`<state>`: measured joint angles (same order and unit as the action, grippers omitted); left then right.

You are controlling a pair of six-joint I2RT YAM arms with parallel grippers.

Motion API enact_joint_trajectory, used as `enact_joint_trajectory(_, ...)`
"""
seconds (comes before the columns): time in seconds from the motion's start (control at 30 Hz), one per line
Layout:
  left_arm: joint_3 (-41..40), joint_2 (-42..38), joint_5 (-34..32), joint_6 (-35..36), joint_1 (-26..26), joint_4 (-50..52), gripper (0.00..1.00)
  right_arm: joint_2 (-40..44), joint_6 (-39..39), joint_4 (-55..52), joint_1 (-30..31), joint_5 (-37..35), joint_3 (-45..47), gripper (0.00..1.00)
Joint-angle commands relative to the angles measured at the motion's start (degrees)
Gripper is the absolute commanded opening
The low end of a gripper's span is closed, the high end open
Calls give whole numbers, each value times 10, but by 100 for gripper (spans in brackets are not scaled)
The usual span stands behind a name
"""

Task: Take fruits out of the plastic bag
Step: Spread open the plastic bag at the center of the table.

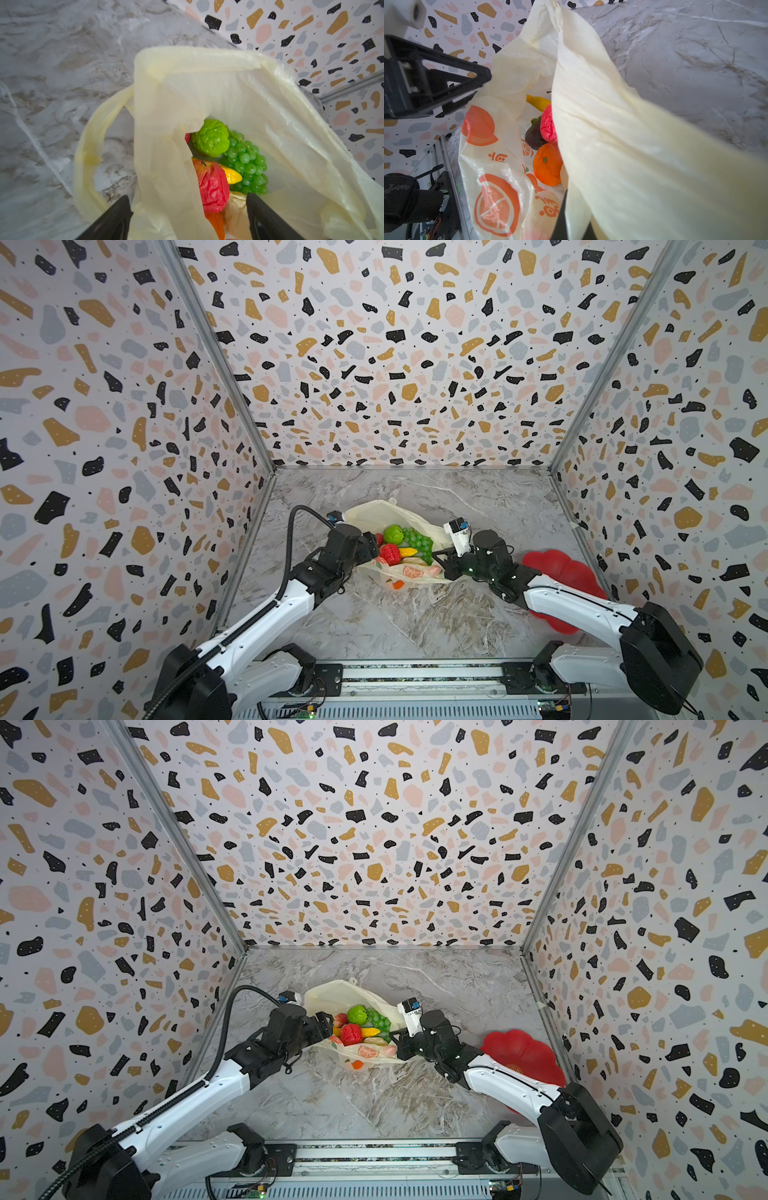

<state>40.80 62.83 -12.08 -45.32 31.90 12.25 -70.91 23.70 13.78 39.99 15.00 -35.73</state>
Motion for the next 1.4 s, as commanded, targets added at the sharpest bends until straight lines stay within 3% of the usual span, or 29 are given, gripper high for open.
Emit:
enact_joint_trajectory(0.0, -29, 7, 4, -10, 4, -36, 72, 29, 14, 28, -5, 16, 2, 0)
enact_joint_trajectory(0.2, -130, -43, 16, 0, 4, -89, 25, 35, 79, 106, -110, 161, 36, 0)
enact_joint_trajectory(0.33, -228, -125, 19, -14, -16, -134, 5, 2, 114, 157, -185, 230, 54, 0)
enact_joint_trajectory(0.4, -268, -165, 28, -21, -33, -155, 0, -28, 146, 204, -226, 271, 71, 0)
enact_joint_trajectory(0.53, -306, -210, 35, -24, -61, -177, 0, -82, 197, 274, -277, 326, 90, 0)
enact_joint_trajectory(0.73, -264, -165, 76, 31, -67, -175, 0, -73, 175, 239, -271, 314, 77, 0)
enact_joint_trajectory(0.8, -239, -154, 75, 55, -67, -151, 13, -68, 167, 219, -270, 310, 70, 0)
enact_joint_trajectory(0.9, -182, -153, 11, 82, -57, -58, 47, -57, 124, 147, -252, 272, 49, 0)
enact_joint_trajectory(1.0, -112, -148, -73, 110, -9, 22, 65, -47, 90, 94, -227, 232, 35, 0)
enact_joint_trajectory(1.1, -45, -113, -143, 130, 53, 87, 72, -43, 81, 81, -214, 219, 33, 0)
enact_joint_trajectory(1.23, 3, -45, -189, 160, 118, 109, 76, -41, 77, 72, -210, 214, 29, 0)
enact_joint_trajectory(1.37, 47, 44, -199, 186, 134, 100, 79, -39, 69, 62, -203, 210, 22, 0)
